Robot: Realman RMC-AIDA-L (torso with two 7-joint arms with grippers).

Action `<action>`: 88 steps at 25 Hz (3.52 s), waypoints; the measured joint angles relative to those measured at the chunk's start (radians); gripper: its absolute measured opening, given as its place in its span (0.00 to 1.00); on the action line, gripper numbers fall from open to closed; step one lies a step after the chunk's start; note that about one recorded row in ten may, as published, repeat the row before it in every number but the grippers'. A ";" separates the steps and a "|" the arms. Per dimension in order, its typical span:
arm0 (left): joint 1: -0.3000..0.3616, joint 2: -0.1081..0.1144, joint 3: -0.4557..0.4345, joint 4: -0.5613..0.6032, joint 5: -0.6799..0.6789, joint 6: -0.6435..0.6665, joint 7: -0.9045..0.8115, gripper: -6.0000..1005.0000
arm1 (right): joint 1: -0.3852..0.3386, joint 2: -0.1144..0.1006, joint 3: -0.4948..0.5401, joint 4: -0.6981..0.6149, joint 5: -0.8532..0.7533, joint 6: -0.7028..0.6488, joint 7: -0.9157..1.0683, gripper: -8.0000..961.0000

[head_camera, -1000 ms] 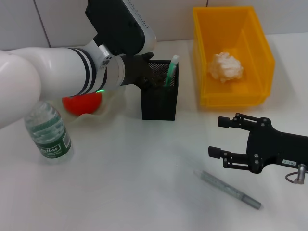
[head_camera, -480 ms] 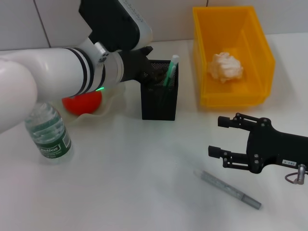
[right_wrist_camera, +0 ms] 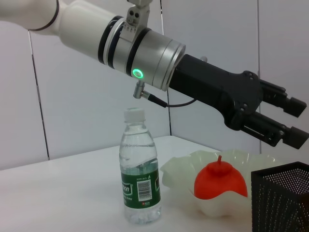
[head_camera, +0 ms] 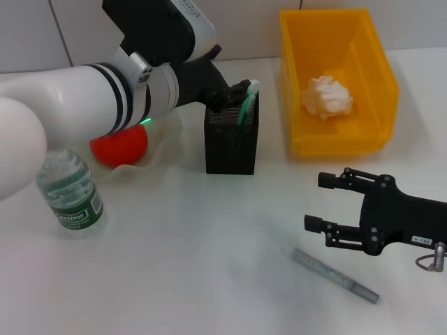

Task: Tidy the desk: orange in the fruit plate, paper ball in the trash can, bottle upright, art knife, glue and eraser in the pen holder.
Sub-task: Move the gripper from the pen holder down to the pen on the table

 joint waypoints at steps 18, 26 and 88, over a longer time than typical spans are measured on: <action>0.159 0.009 0.023 0.112 -0.169 -0.276 0.006 0.80 | -0.006 -0.001 0.013 0.024 0.003 -0.001 -0.013 0.80; 0.129 0.012 -0.038 0.106 -0.302 -0.250 0.008 0.80 | -0.006 -0.001 0.012 0.030 0.003 -0.008 -0.015 0.80; 0.231 0.009 -0.545 -0.238 -0.885 1.001 1.132 0.80 | 0.058 -0.007 0.022 -0.625 -0.423 -0.076 0.824 0.80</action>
